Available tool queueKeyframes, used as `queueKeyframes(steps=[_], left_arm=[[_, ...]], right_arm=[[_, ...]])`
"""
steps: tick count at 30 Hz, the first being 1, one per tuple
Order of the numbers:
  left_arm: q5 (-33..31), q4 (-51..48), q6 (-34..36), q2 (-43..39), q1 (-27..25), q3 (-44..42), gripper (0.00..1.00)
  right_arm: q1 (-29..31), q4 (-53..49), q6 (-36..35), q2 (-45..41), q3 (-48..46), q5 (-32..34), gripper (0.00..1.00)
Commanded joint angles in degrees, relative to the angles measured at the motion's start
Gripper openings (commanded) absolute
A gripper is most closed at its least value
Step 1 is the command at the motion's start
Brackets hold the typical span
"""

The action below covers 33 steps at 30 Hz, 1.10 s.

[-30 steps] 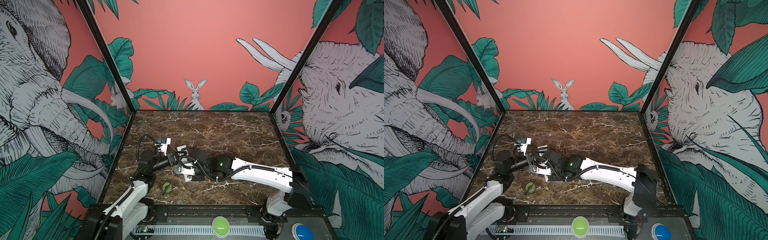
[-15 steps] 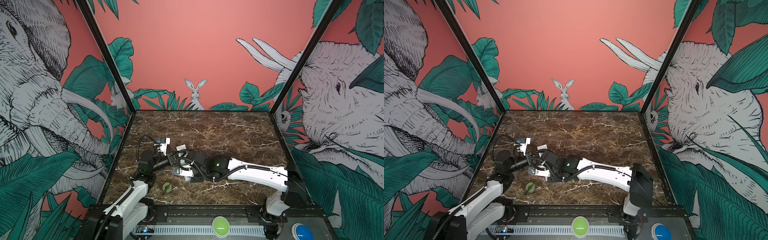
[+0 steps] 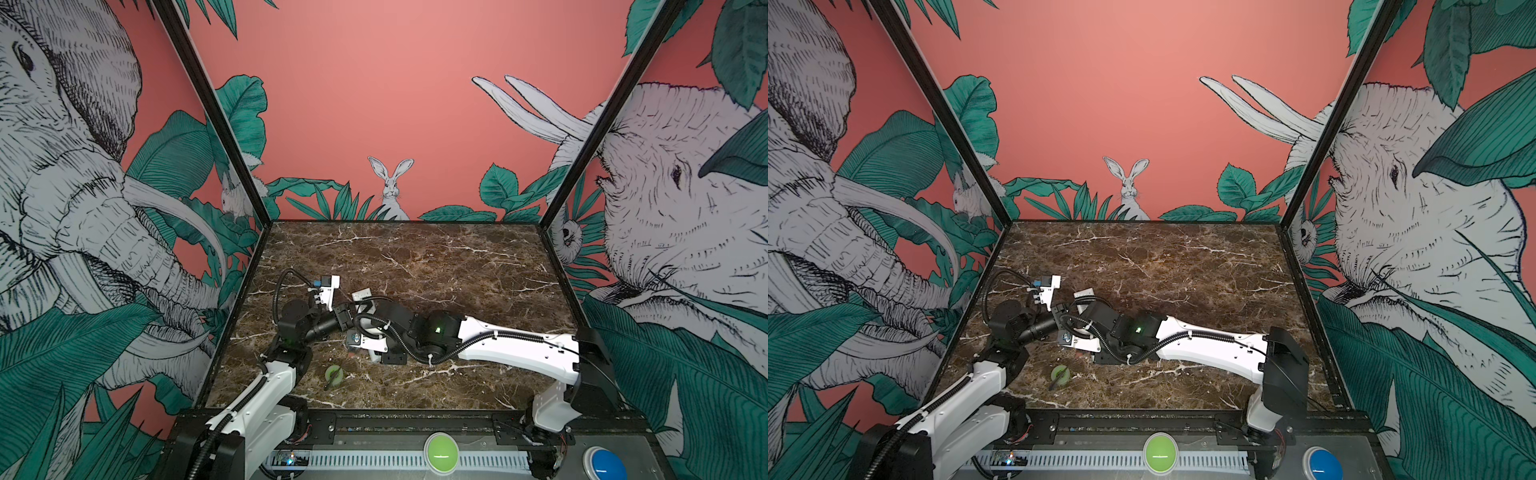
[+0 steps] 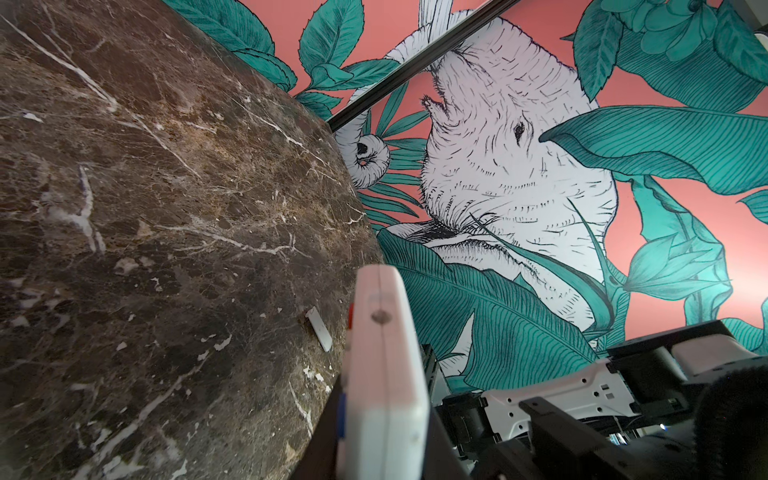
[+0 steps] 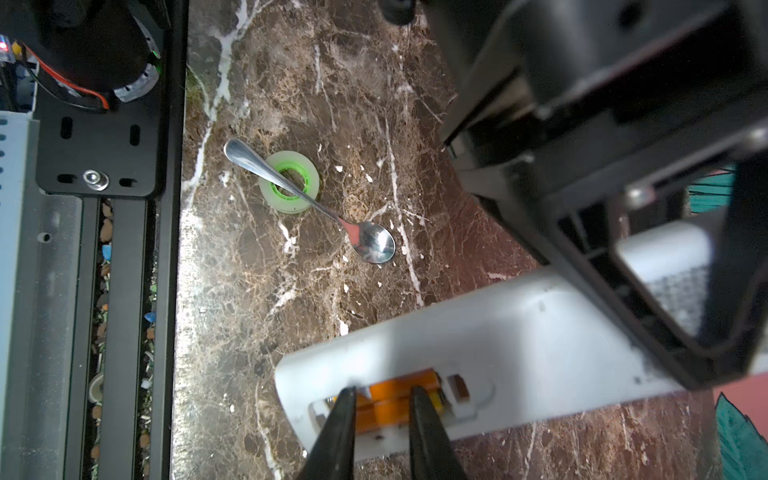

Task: Load the batteries into the remote control
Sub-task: 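Press both batteries down into the compartment with the right gripper fingertips, then move the right gripper away to the white battery cover on the table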

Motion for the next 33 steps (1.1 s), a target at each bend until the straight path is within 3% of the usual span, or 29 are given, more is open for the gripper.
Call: queueKeyframes(steps=[1,6,15,23,33], left_arm=[[-2.6,-1.3,0.9,-2.0,-0.2,-0.4,0.00],[-5.6,-3.7,2.5,-3.8,-0.3,-1.2,0.00],[-10.5,-2.1,3.1,-5.2,-3.3,-2.9,0.00],[-16.9,2.0,4.1,-1.1,-9.8,-3.1,0.00],[-24.5,7.7,6.0,5.7,-18.9,-2.7,0.00]], right_arm=[[0.1,3.4,6.8,-6.3,-2.0,-1.9,0.31],[-2.1,5.3,15.2,-13.5,-8.1,-0.2,0.40],[-15.0,-0.5,28.1,-19.6,-14.3,-0.1,0.58],[-22.5,-9.2,32.9,-14.1,-14.7,1.8,0.69],[-29.2,-9.9,34.4,-8.3,-19.1,0.1,0.80]])
